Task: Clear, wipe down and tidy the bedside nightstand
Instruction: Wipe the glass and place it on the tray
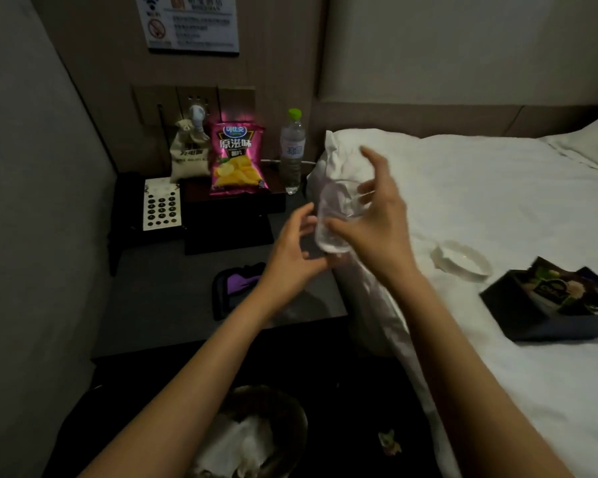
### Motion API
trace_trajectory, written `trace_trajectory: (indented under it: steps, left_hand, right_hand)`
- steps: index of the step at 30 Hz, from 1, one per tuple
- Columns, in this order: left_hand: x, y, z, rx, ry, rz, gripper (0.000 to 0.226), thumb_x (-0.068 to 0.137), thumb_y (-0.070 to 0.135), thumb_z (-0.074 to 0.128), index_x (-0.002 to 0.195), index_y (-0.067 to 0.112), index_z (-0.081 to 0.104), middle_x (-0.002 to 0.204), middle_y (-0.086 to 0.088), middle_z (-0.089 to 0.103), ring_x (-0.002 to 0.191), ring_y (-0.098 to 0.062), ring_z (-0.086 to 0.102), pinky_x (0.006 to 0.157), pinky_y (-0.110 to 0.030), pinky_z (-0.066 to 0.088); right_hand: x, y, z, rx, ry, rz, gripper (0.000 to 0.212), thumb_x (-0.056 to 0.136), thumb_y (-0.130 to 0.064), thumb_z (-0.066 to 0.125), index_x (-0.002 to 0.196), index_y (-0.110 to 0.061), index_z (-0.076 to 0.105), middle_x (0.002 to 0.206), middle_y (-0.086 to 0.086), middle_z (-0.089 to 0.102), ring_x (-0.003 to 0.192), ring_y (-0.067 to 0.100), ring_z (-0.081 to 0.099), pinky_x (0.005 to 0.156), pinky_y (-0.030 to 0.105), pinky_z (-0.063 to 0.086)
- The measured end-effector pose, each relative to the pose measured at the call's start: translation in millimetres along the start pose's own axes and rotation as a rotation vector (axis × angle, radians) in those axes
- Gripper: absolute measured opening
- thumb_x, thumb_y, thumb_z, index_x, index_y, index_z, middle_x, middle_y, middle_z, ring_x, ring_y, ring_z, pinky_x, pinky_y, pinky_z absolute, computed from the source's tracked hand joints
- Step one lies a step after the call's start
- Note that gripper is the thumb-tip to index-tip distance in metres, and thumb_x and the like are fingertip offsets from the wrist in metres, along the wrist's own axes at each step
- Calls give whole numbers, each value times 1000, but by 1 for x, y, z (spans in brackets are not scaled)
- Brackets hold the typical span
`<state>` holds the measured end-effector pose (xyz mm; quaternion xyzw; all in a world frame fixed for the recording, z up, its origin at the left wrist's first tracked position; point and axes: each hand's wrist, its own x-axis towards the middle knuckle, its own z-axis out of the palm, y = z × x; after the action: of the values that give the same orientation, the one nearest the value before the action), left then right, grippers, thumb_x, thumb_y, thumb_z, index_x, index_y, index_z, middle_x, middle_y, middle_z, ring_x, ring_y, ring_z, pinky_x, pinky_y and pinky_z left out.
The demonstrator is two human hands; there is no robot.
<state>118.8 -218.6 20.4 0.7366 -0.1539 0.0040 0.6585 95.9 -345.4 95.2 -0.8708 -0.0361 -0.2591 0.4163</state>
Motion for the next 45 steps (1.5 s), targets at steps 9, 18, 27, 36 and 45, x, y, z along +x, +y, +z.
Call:
trace_trajectory:
  steps: [9, 18, 27, 36, 45]
  left_hand:
    - [4, -47, -106, 178, 204, -7, 60, 61, 12, 86, 113, 19, 57, 107, 3, 67, 99, -5, 65, 81, -20, 54]
    - [23, -116, -160, 37, 406, -179, 58, 65, 11, 85, 115, 14, 57, 105, -2, 67, 94, -15, 67, 81, -22, 55]
    - [39, -133, -171, -80, 406, -216, 56, 70, 11, 82, 120, 13, 57, 107, -4, 68, 88, -8, 68, 74, -15, 52]
    - [37, -135, -170, -242, 362, -238, 57, 63, 29, 83, 114, 21, 58, 104, -4, 73, 95, -17, 70, 77, -22, 54]
    - [34, -136, -154, -208, 334, -281, 62, 62, 34, 84, 113, 15, 54, 99, -5, 74, 93, -17, 71, 77, -28, 55]
  right_hand:
    - [-6, 15, 128, 373, -316, 104, 89, 70, -31, 85, 142, -40, 35, 105, -4, 61, 99, -1, 59, 84, 10, 47]
    - [1, 98, 193, -306, -805, 80, 66, 78, -26, 78, 137, -20, 49, 129, 7, 50, 123, 28, 43, 101, 40, 41]
    - [8, 105, 211, -498, -865, -77, 53, 79, -32, 72, 128, -25, 52, 127, 1, 54, 121, 25, 45, 91, 36, 32]
    - [23, 104, 206, 94, -525, 370, 21, 78, -17, 75, 63, -11, 61, 59, 3, 59, 59, 10, 55, 58, 30, 43]
    - [23, 79, 203, 855, -362, 598, 7, 89, -5, 61, 88, 0, 67, 81, 10, 62, 78, 19, 60, 69, 26, 48]
